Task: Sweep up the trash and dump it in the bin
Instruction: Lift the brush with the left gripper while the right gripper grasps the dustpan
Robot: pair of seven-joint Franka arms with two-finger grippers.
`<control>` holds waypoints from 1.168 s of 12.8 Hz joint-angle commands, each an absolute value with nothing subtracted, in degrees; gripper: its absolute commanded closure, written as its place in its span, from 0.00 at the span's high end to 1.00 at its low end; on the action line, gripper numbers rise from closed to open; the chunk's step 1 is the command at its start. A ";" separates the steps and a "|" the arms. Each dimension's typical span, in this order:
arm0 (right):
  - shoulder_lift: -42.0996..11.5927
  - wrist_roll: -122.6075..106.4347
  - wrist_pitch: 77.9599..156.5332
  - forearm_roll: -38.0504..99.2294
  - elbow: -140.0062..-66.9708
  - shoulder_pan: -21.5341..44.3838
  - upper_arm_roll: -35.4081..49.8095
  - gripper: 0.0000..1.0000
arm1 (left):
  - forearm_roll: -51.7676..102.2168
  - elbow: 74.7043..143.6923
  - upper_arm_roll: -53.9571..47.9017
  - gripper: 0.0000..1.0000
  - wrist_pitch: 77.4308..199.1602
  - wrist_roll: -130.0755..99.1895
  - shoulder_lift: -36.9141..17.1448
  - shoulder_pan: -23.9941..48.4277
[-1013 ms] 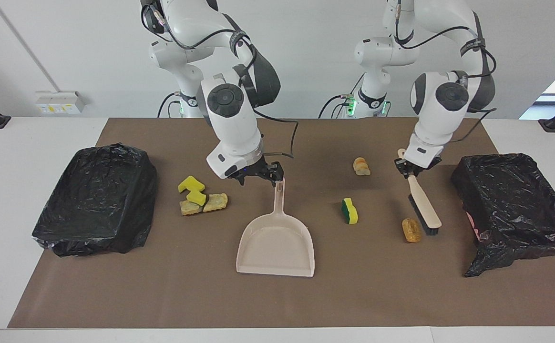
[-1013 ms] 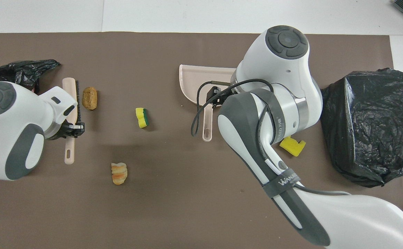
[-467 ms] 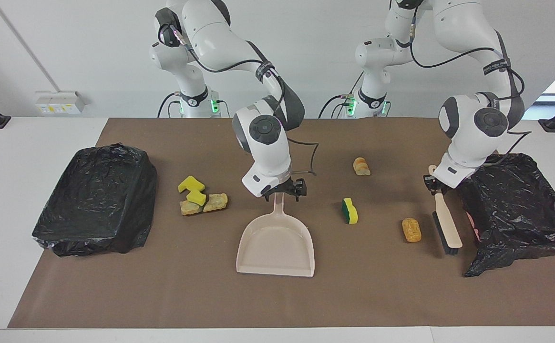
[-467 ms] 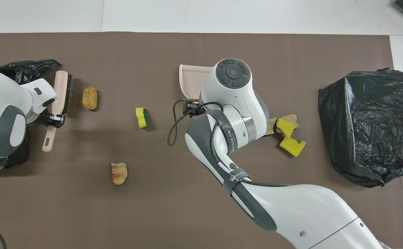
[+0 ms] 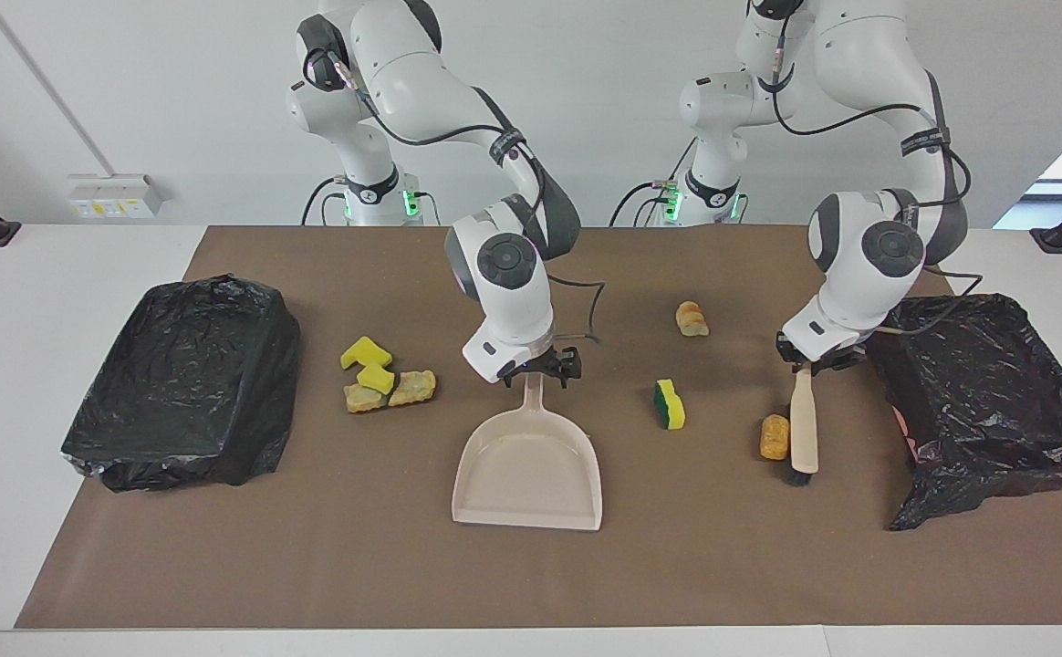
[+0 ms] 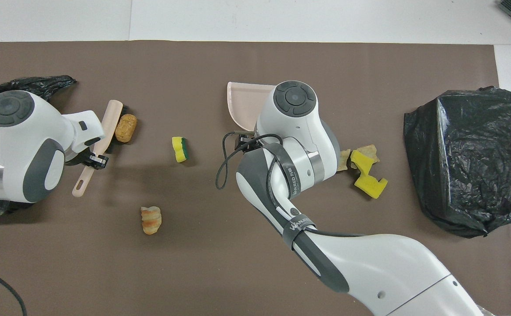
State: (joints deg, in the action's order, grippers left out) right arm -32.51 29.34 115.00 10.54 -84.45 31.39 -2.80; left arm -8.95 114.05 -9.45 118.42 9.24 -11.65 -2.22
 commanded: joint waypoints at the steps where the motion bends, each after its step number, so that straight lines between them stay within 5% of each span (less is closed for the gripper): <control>1: -30.24 29.18 113.47 11.52 -86.13 31.82 -2.90 1.00 | -4.94 115.93 -8.79 0.00 115.33 9.84 -9.05 1.92; 4: -29.97 28.48 112.94 11.51 -86.48 31.29 -2.90 0.90 | -1.60 115.58 -8.70 0.00 111.80 7.40 -8.35 6.14; 9: -28.74 28.21 116.72 12.48 -89.99 30.76 -2.99 0.88 | -1.41 115.05 -8.61 0.00 109.26 -2.88 -5.72 7.21; 10: -28.57 28.21 116.81 12.48 -90.26 30.67 -2.99 0.78 | -1.41 115.14 -8.61 0.00 107.25 -6.21 -4.58 7.29; 13: -28.65 28.91 115.93 12.48 -89.74 30.76 -2.99 0.24 | -2.02 115.93 -8.61 0.00 100.92 -22.35 -1.41 8.61; 15: -28.56 29.88 115.75 12.57 -89.65 30.85 -2.99 0.00 | -2.28 117.23 -8.61 0.00 98.79 -33.51 0.08 11.67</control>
State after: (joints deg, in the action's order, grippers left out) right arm -30.34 29.41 115.20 10.93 -87.42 31.14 -3.14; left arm -2.17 114.46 -9.37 100.14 -24.04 -2.72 8.27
